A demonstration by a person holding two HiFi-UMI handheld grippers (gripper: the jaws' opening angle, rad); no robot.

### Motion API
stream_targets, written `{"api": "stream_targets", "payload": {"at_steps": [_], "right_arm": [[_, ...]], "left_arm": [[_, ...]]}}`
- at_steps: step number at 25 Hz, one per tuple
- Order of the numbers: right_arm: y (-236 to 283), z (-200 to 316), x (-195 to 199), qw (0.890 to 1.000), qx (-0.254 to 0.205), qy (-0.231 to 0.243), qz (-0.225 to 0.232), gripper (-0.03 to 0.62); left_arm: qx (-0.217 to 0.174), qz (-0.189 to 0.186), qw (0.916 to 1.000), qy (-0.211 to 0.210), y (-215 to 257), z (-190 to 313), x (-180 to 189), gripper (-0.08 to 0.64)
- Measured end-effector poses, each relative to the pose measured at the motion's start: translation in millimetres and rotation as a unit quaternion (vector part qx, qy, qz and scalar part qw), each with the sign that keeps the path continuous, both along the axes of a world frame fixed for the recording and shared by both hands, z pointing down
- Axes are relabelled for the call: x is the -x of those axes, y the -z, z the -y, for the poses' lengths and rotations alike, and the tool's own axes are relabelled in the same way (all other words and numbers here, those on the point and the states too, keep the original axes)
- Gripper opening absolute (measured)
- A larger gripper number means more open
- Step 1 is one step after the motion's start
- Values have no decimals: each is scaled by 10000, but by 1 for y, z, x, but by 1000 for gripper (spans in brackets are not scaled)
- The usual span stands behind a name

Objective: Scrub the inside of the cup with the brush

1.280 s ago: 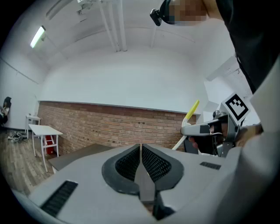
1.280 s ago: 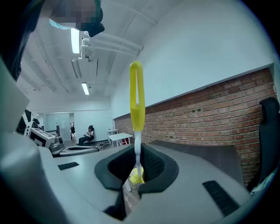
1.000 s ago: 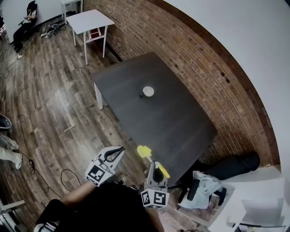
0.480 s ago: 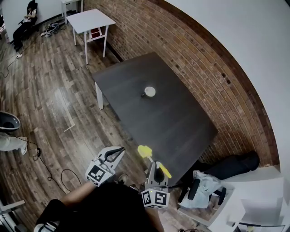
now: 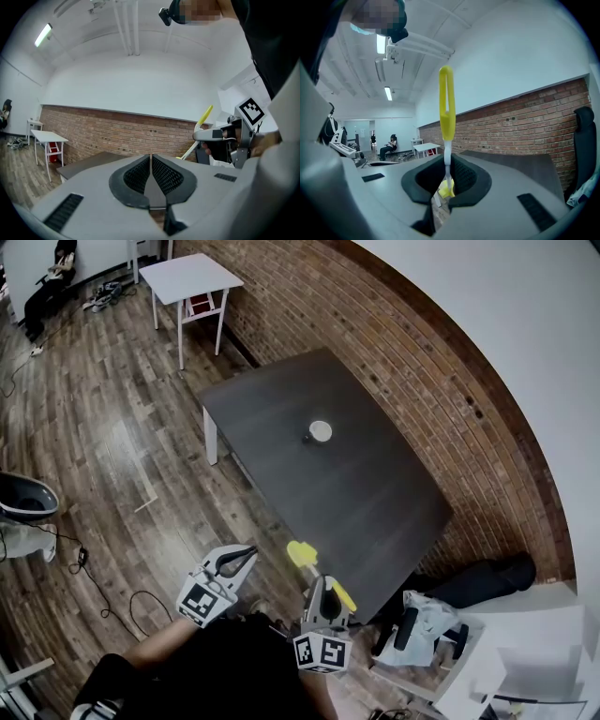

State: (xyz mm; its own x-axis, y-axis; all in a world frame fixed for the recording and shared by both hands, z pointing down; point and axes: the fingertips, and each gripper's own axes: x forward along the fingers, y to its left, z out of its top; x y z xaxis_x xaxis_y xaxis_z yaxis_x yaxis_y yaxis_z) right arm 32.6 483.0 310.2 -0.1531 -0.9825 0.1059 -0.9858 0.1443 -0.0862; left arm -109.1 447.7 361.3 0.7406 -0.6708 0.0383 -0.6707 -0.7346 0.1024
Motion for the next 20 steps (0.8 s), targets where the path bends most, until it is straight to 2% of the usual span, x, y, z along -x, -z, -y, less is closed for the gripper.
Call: {"api": "stream_targets", "payload": {"at_steps": [6,10,20], "right_arm": [[-12,1,25,9998,-11,-200,-23,49],[-16,9,36,9998,86,-147,-106,49],[-19,72,38,10000,-28,-21,-35,49]], "left_arm": [[119,-5,9999,-79,-19,1,26,43],[224,-48,9997,-124,-26,4,34,43],[266,59,9996,38,-33,54,44,43]]}}
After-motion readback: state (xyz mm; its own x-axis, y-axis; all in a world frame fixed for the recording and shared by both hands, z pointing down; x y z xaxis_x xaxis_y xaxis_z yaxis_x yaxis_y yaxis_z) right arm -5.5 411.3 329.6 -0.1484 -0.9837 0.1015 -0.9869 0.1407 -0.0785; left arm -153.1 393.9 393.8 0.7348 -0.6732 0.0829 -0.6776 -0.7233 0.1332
